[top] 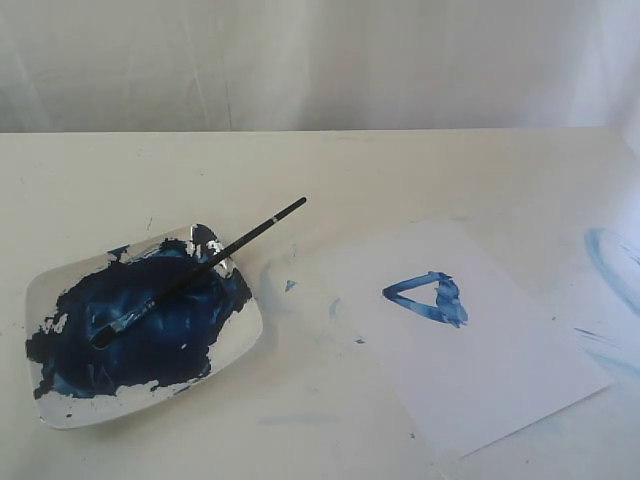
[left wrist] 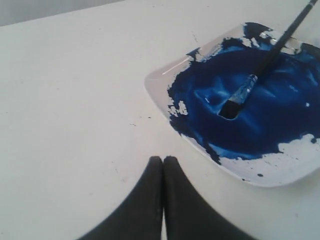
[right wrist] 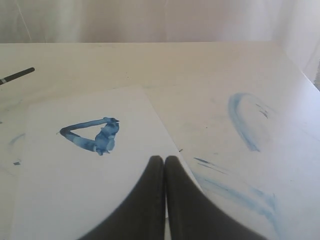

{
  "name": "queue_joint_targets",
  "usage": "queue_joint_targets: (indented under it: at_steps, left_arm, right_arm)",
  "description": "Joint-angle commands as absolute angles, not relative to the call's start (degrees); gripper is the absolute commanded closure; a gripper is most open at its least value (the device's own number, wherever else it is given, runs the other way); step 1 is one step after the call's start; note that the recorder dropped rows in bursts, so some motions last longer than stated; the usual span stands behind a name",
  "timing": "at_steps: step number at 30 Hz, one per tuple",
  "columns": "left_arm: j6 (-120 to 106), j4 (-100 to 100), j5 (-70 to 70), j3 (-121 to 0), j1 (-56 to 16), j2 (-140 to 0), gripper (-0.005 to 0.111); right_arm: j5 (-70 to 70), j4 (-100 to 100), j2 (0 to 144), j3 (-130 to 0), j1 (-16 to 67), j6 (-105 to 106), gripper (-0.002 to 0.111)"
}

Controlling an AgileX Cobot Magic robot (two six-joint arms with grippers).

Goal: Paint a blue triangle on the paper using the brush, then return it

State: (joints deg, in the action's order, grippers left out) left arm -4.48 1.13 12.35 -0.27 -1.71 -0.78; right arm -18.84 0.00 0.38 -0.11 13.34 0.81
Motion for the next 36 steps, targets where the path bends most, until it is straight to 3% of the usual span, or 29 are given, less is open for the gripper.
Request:
queue_joint_targets:
  at_steps: [1,36]
  left_arm:
    - [-3.43,0.59,13.18,0.0,2.25,0.0,0.107]
    - [4.52,-0.95,13.39,0.0,0.56,0.0,0.107]
  right_arm:
    - [-17.99,0.4,0.0,0.0,13.63,1.41,0.108]
    - [-17.99,0.4,0.0,0.0,13.63,1.41,0.108]
